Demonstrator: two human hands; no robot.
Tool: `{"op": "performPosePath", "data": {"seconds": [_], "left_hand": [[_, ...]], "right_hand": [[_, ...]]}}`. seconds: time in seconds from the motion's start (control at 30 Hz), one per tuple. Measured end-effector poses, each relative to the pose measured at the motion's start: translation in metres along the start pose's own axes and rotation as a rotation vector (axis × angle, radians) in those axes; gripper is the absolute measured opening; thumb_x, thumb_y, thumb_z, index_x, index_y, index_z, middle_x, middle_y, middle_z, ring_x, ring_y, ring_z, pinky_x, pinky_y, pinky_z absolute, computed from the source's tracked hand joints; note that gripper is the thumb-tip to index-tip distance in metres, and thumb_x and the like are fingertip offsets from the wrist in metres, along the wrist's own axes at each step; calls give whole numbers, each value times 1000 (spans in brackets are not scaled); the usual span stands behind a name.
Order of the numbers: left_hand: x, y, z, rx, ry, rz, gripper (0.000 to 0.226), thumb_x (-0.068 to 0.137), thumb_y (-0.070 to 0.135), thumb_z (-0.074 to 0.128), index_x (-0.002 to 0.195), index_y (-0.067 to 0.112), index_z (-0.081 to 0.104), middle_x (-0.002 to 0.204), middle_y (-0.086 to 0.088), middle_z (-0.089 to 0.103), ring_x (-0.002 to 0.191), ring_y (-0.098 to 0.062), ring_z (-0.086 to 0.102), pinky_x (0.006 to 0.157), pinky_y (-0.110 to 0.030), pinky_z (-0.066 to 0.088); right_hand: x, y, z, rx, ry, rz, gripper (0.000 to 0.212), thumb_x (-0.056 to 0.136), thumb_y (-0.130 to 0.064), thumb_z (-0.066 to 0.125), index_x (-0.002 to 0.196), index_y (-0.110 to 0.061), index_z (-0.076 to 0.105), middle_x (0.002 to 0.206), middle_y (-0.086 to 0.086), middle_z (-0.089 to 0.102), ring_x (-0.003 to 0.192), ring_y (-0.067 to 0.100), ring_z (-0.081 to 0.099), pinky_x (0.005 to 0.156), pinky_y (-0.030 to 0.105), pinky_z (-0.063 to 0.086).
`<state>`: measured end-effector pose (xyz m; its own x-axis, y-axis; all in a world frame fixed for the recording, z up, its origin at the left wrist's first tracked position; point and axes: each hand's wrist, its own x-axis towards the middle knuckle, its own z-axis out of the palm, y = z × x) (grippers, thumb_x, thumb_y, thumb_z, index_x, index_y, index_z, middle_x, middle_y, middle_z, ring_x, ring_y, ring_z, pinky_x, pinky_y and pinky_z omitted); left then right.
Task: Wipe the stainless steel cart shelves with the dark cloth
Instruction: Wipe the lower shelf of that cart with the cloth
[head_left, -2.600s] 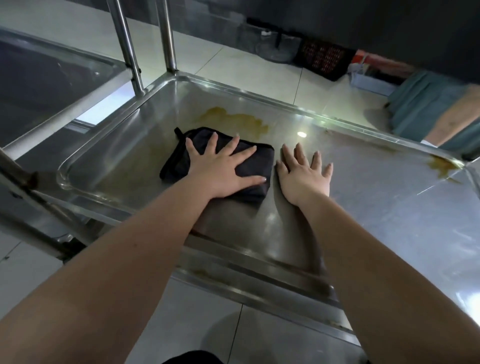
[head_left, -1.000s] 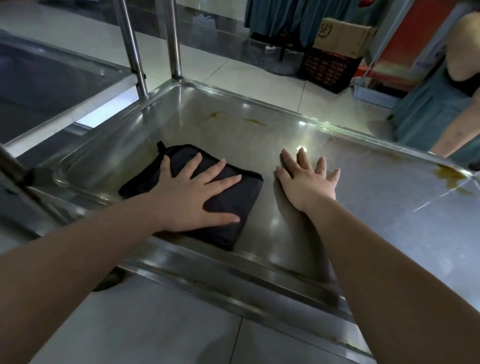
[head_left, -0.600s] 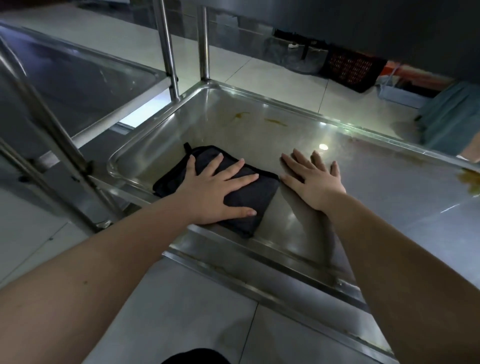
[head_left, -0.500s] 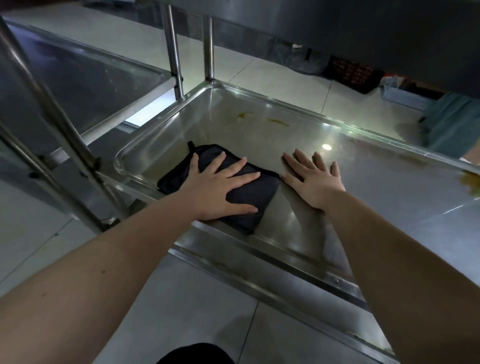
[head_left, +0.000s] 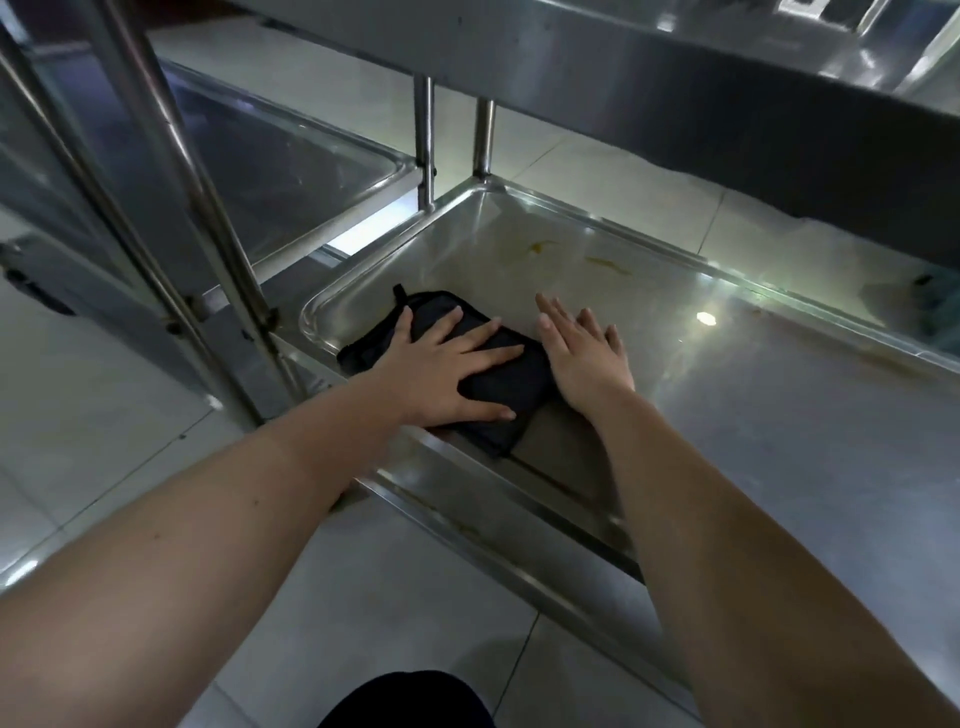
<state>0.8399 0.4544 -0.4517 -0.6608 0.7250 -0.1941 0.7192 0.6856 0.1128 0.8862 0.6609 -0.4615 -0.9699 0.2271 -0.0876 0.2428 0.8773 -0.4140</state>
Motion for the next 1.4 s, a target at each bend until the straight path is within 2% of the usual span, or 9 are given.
{"op": "performPosePath", "data": {"seconds": [0.13,0.3,0.43,0.53,0.77,1.13,1.27,1.4], "left_hand": [[-10,-39,-6,-30,-8,-50,87,65,94,19,144,66,-6,161,24,-11,151,-20,-14,114,-66,-11],[-11,-70,-15,-24,-48,-99,81,70,91,22,141,67,-9,161,23,-15,150,-18,-18,114,-63,-16],[-7,-50,-11,-68,-67,-266,73,75,91,18,140,70,-8,160,18,-22,146,-33,-28,105,-73,-20],[-4,-33,-5,-91,-43,-372,79,67,97,12,138,71,-12,159,15,-29,143,-42,-30,100,-79,-17],[27,-47,-9,-41,14,-316,85,62,100,14,138,71,-11,162,13,-21,144,-45,-24,100,-82,-10],[163,-42,-44,-16,15,-200,84,70,97,18,145,65,-1,165,9,-13,147,-45,-16,100,-83,-8],[155,-43,-41,-21,19,-203,81,71,96,16,145,65,-1,165,10,-13,148,-42,-16,102,-81,-8],[110,-51,-33,-31,-18,-209,79,72,95,14,142,67,-8,164,12,-16,147,-42,-17,102,-81,-8]], "right_hand": [[-1,-7,5,-272,-51,-19,59,96,-69,11,153,-52,6,164,-17,2,152,25,-4,121,48,-3],[1,-7,6,-322,-50,-24,60,96,-69,12,153,-52,2,164,-16,-2,152,27,-5,121,51,-3],[1,-8,9,-338,-36,-18,60,96,-69,12,153,-52,2,165,-15,-1,152,27,-4,121,51,-2],[0,-9,9,-352,-38,-16,60,96,-68,11,153,-51,0,165,-15,-3,152,27,-5,121,51,-3],[1,-12,12,-392,-57,-14,63,95,-68,8,152,-49,-8,164,-12,-10,151,29,-11,120,54,-6],[5,-12,18,-392,-12,-8,59,98,-63,8,152,-48,-8,165,-6,-9,151,28,-14,118,57,-10],[5,-12,17,-381,-13,2,59,97,-64,11,152,-49,-5,165,-8,-7,151,27,-12,119,55,-8],[5,-12,15,-380,-27,10,61,96,-67,10,152,-50,-6,165,-8,-8,151,26,-11,120,54,-7]]}}
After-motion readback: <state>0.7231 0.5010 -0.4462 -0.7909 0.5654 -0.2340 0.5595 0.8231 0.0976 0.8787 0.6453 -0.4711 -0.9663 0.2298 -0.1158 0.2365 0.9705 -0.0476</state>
